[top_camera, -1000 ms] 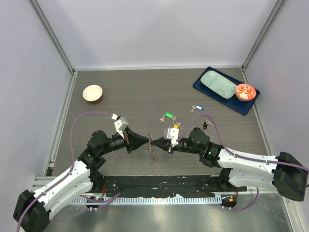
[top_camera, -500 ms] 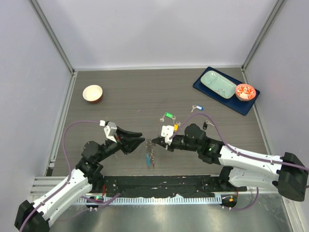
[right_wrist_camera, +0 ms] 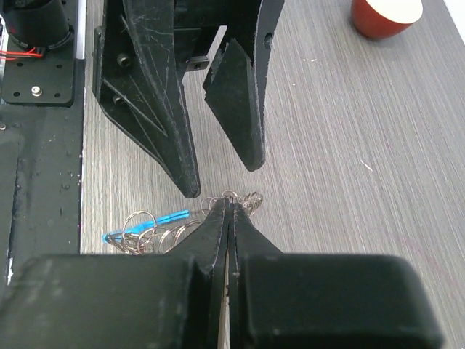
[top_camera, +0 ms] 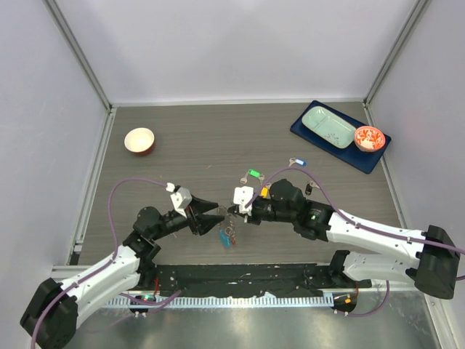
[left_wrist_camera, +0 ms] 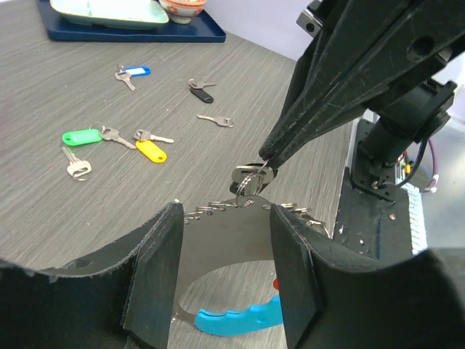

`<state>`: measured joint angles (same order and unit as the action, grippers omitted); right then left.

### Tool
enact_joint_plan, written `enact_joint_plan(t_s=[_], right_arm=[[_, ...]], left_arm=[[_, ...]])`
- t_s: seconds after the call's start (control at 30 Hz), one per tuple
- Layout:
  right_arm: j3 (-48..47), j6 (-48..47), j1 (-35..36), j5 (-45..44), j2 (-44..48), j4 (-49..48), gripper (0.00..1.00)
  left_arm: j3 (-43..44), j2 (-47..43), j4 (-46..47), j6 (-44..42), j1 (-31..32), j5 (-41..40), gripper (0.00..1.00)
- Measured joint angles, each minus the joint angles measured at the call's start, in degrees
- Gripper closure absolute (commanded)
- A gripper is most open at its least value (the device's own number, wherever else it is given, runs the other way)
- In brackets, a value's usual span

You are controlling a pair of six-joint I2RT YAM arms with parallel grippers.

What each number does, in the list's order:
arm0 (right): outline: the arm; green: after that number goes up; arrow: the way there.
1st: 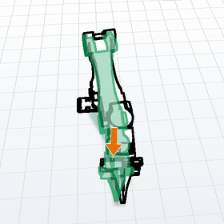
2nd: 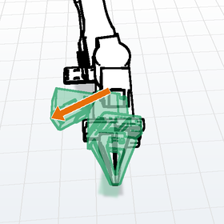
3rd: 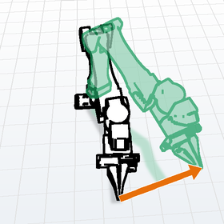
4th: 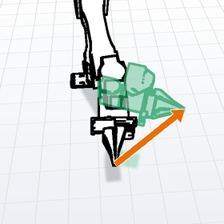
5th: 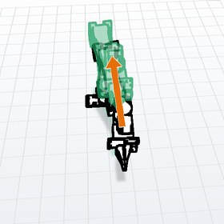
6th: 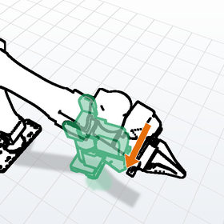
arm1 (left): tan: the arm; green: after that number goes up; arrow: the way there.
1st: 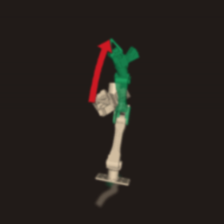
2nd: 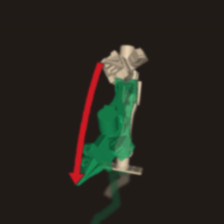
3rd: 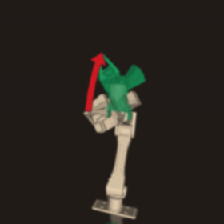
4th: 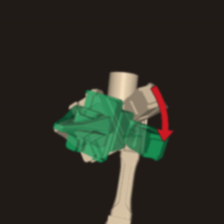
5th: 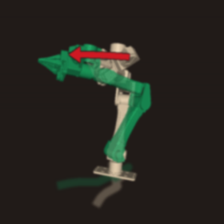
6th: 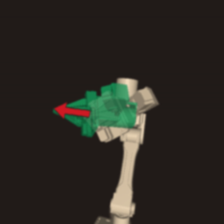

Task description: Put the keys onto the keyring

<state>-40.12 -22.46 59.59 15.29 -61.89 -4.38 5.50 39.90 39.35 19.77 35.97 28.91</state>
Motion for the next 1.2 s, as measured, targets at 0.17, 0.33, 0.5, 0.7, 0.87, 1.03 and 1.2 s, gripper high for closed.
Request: enact_joint_plan(t_s=[0.17,0.33,0.5,0.7,0.87,1.03,1.2], right_arm=[[-1.44,-1.18,0.0,0.63,-0.15,3.39,0.99],[-2.75,-1.66,0.0,1.36,-1.42,4.92,0.99],[-2.84,-1.77,0.0,1.75,-1.53,6.95,0.99],[-2.86,-1.86,0.0,1.9,-1.53,7.61,0.99],[-3.23,-1.86,0.0,1.97,-1.53,7.93,0.99],[-3.48,-1.84,0.0,1.95,-1.53,7.96,0.99],[-3.48,-1.81,0.04,1.97,-1.53,7.96,0.99]], left_arm=[[0.68,0.2,-0.85,-6.49,0.0,2.73,0.47],[1.51,1.22,-0.87,-10.6,0.0,5.46,0.5],[3.61,5.09,-1.55,-13.57,0.0,7.41,0.64],[4.79,6.25,-2.84,-15.37,0.0,8.81,0.7],[5.03,7.23,-3.67,-15.89,0.46,9.9,0.72],[5.97,8.85,-4.7,-16.37,1.2,10.16,0.75],[6.64,9.11,-6.43,-17.62,1.97,9.66,0.84]])
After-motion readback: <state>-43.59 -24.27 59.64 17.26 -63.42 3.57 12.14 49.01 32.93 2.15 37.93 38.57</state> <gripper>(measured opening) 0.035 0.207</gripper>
